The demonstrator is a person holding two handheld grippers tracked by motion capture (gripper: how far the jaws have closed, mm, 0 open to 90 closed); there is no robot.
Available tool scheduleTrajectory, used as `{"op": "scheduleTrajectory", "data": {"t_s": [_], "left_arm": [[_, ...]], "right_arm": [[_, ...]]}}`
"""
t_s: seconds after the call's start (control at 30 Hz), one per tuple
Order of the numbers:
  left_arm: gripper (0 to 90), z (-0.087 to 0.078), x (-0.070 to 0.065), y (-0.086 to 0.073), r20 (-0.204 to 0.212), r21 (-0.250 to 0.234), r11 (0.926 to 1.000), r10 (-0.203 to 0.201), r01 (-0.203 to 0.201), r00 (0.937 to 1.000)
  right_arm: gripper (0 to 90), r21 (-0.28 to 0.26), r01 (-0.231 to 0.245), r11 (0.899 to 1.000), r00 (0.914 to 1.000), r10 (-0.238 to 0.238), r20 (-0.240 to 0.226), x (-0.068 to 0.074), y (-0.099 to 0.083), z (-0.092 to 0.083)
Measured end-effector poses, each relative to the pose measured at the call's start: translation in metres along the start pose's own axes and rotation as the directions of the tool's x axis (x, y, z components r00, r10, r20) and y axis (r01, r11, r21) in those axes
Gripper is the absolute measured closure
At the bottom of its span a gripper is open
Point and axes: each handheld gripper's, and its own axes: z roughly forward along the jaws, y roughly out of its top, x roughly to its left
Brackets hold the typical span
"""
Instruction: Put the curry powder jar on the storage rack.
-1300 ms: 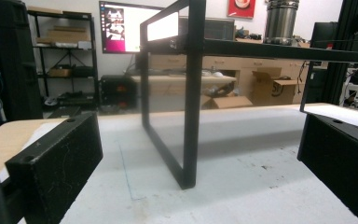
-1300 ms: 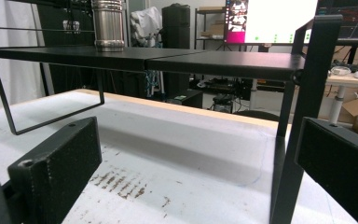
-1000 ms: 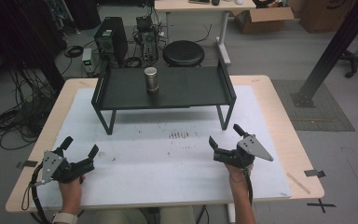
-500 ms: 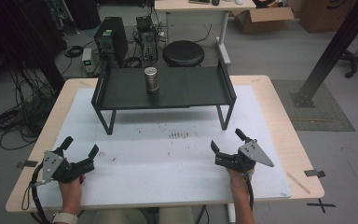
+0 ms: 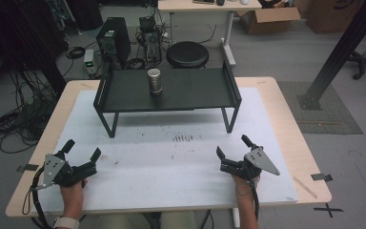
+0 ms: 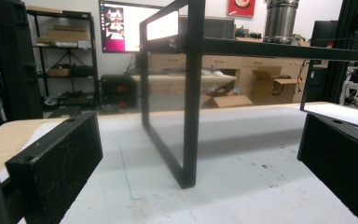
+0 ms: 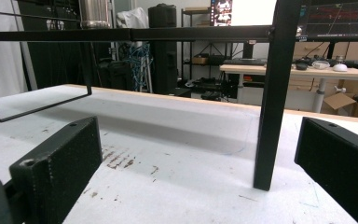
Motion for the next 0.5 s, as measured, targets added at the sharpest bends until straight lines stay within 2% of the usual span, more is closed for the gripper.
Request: {"op": "scheduleTrajectory", "data": {"t_s": [0.5], "left_arm": [[0.3, -0.0001, -0.0002, 0.0, -0.001, -0.001, 1.0, 0.001, -0.001, 1.0]], "right_arm": [[0.1, -0.021, 0.0, 1.0, 1.0, 0.0, 0.007, 0.0005, -0.0011, -0.002]]}}
